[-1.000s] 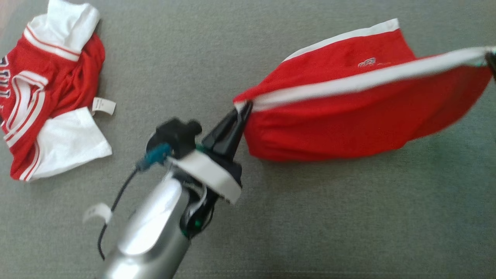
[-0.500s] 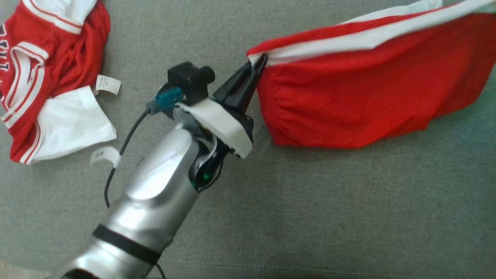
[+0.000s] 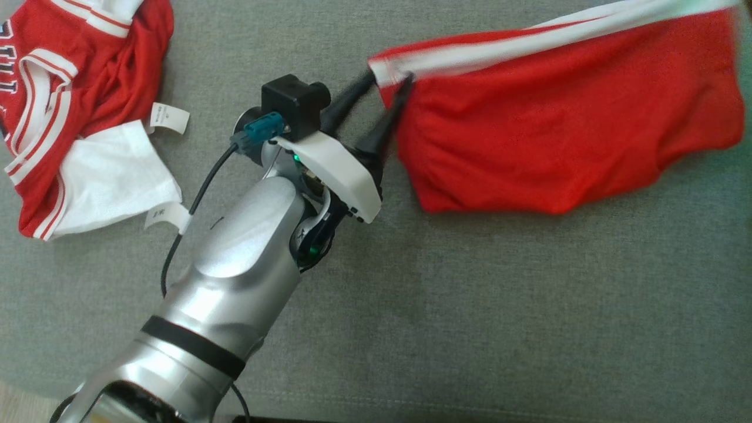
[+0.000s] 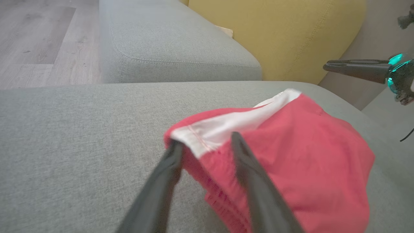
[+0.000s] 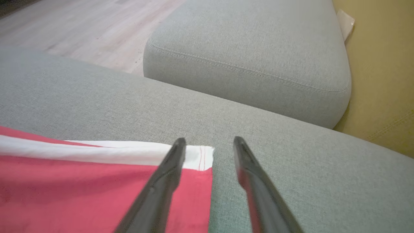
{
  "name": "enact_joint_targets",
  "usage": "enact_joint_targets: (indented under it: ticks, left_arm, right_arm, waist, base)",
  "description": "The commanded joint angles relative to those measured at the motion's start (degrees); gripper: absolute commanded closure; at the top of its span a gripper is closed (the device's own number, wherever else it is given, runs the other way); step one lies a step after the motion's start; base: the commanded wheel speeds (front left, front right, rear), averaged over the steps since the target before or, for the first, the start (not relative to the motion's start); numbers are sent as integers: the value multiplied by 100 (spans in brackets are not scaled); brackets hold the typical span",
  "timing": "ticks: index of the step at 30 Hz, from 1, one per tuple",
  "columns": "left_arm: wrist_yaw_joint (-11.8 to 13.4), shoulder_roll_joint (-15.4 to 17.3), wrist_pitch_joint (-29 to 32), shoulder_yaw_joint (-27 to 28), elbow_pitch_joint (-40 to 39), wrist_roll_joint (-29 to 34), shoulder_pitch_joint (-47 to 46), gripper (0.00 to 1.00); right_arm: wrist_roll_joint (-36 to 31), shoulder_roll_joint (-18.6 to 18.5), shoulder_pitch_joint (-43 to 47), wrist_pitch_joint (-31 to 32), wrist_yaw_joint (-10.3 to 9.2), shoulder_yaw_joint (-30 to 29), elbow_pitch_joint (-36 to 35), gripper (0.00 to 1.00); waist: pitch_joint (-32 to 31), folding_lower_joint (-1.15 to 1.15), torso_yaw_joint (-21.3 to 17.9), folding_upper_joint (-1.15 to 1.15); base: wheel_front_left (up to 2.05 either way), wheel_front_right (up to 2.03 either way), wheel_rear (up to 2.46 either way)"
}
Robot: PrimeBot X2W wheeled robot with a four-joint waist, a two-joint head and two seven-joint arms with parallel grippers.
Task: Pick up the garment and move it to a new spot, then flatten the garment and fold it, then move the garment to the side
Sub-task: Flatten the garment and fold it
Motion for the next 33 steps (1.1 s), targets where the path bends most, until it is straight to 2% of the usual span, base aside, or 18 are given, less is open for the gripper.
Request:
enact_joint_targets:
  ticks: [1, 6, 9, 10, 11, 15, 18, 22, 26, 29, 33]
  left_arm:
    - [-23, 94, -88, 116, -75, -63, -254, 0]
    - [191, 93, -108, 197, -143, 41, -113, 0]
    - [577, 141, -110, 486, -561, 437, 256, 0]
    - [577, 141, -110, 486, -561, 437, 256, 0]
    - [720, 174, -111, 590, -740, 599, 446, 0]
    - [1257, 265, -111, 1073, -1525, 1148, 1420, 0]
    - [1539, 280, -112, 1406, -2061, 1441, 2251, 0]
    - [1656, 221, -112, 1806, -2524, 1449, 3217, 0]
    - [1585, 160, -112, 2050, -2810, 1351, 3841, 0]
    - [1592, 142, -112, 2146, -3098, 1619, 4086, 0]
    - [1816, 166, -112, 2249, -3452, 2385, 4317, 0]
  right_arm:
    - [52, -79, -142, -283, 39, 62, -71, 0]
    - [272, -17, -62, -829, 39, 243, 125, 0]
    - [481, 108, 263, -1069, 39, 241, 143, 0]
    - [481, 108, 263, -1069, 39, 241, 143, 0]
    - [558, 172, 405, -1164, 39, 196, 160, 0]
    - [691, 442, 1035, -1548, 39, 26, 244, 0]
    - [723, 700, 1500, -1745, 39, -127, 393, 0]
    - [553, 930, 1898, -1880, 39, -296, 712, 0]
    - [318, 1093, 2024, -1894, 39, -460, 1113, 0]
    - [239, 1178, 1992, -1862, 39, -616, 1405, 0]
    - [41, 1188, 1819, -1862, 39, -876, 1905, 0]
  waist:
    - [-23, 0, -26, 0]
    - [-256, 0, -93, 0]
    - [-487, 0, -164, 0]
    - [-487, 0, -164, 0]
    - [-576, 0, -188, 0]
    - [-965, 0, -263, 0]
    - [-1245, 0, -268, 0]
    - [-1526, 0, -170, 0]
    - [-1710, 0, 49, 0]
    - [-1753, 0, 247, 0]
    - [-1682, 0, 521, 0]
  base:
    - [0, 0, 0]
    - [0, 0, 0]
    - [0, 0, 0]
    - [0, 0, 0]
    - [0, 0, 0]
    - [0, 0, 0]
    - [0, 0, 0]
    - [0, 0, 0]
    - [0, 0, 0]
    - [0, 0, 0]
    - [0, 0, 0]
